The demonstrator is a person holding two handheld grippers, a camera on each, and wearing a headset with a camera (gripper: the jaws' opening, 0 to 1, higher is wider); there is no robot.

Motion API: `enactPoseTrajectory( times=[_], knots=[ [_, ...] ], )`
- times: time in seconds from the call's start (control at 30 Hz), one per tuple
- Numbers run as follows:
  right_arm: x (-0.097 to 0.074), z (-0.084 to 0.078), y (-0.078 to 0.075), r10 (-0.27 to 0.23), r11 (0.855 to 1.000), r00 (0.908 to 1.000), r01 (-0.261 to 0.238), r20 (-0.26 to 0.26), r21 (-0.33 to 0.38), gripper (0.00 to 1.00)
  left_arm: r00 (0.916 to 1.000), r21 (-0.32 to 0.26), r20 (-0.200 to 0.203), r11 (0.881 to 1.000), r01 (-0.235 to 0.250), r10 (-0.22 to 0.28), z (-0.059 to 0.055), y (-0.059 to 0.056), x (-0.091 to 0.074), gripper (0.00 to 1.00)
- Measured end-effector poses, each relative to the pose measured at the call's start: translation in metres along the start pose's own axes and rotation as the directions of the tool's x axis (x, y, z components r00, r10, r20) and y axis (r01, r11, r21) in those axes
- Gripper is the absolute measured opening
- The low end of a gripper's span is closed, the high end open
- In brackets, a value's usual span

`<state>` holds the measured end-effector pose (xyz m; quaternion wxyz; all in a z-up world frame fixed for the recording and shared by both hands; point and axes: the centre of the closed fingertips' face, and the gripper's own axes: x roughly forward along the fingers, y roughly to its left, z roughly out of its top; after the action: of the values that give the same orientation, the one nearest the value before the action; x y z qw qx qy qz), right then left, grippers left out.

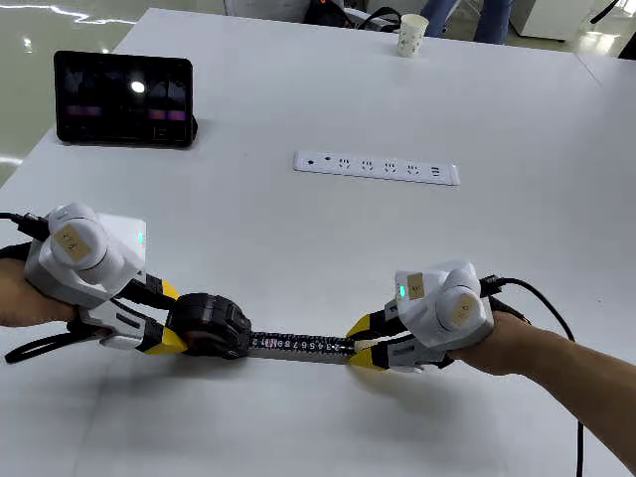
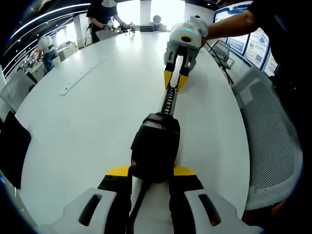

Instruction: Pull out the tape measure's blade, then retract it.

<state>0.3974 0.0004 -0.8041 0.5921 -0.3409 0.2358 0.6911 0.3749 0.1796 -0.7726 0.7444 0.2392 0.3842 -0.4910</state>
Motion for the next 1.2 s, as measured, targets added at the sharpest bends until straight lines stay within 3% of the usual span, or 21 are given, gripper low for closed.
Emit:
enactPoseTrajectory(
  times=[1.2],
  knots=[
    [-0.027, -0.031, 0.001, 0.009, 1.000, 0.9964, -0.007, -0.085, 0.018, 0.09, 0.9994, 0.005, -0.035, 1.000, 0.000, 0.000, -0.001, -0.001, 0.000, 0.24]
  ],
)
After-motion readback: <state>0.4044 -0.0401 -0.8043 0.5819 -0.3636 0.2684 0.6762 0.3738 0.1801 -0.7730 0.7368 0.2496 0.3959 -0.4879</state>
